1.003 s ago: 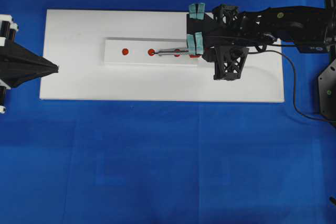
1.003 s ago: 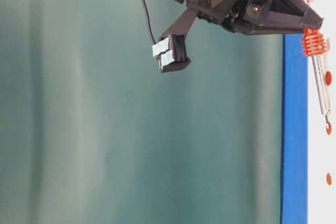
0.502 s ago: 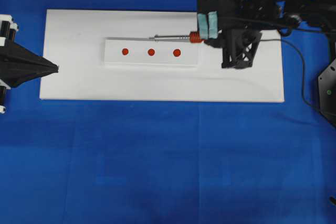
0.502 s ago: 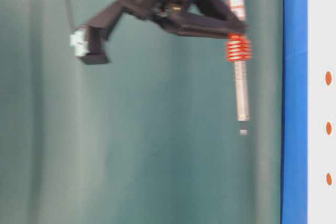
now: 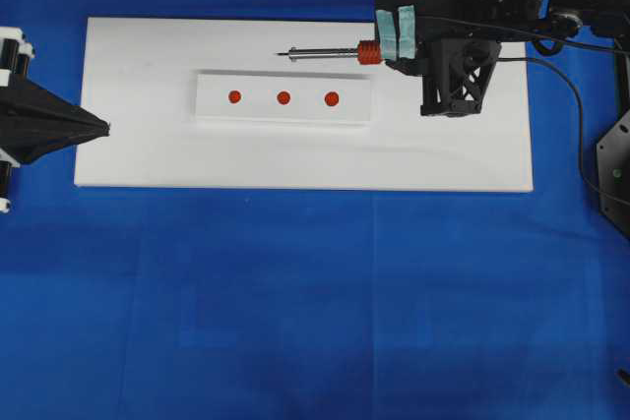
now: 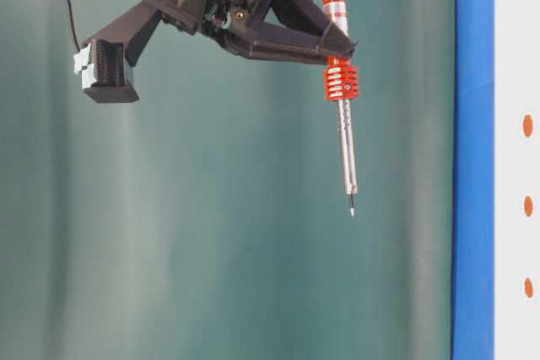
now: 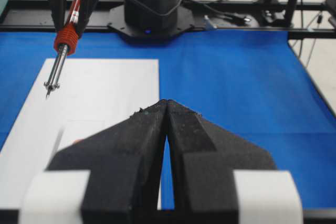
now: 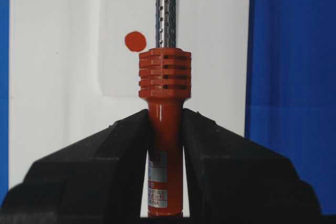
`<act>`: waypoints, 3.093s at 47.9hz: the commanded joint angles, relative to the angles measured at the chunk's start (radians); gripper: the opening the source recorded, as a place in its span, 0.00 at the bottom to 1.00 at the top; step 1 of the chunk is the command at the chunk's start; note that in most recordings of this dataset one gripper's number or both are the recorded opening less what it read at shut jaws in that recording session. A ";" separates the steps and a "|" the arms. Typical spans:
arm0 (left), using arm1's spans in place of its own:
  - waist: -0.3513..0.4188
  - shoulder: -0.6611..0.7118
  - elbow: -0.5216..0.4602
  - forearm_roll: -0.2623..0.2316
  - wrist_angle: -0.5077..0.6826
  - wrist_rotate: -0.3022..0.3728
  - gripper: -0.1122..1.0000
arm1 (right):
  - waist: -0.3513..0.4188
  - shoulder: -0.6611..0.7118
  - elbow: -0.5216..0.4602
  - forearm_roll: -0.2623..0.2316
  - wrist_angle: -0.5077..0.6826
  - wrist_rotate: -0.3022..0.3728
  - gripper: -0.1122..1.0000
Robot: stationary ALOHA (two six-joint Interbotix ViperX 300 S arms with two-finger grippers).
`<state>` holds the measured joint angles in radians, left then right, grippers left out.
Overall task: Touch the tip of the soldering iron to the mark.
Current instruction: 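Raise the iron and shift it right above the strip, then lower the iron tip onto the rightmost red dot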
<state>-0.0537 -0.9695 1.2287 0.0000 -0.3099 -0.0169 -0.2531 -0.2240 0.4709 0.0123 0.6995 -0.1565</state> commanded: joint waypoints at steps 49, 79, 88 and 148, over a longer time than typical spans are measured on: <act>-0.003 0.005 -0.008 0.000 -0.009 -0.002 0.10 | -0.020 -0.233 0.195 -0.012 0.015 0.031 0.16; -0.003 0.003 -0.008 0.000 -0.011 -0.002 0.10 | -0.020 -0.225 0.195 -0.014 0.015 0.031 0.16; -0.003 0.003 -0.008 0.000 -0.011 -0.002 0.10 | -0.020 -0.201 0.206 -0.011 0.011 0.032 0.16; -0.003 0.003 -0.008 0.000 -0.008 0.000 0.10 | -0.005 0.075 0.288 -0.008 -0.207 0.072 0.16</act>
<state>-0.0537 -0.9695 1.2287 0.0000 -0.3099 -0.0169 -0.2531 -0.1411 0.7701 0.0046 0.4970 -0.0828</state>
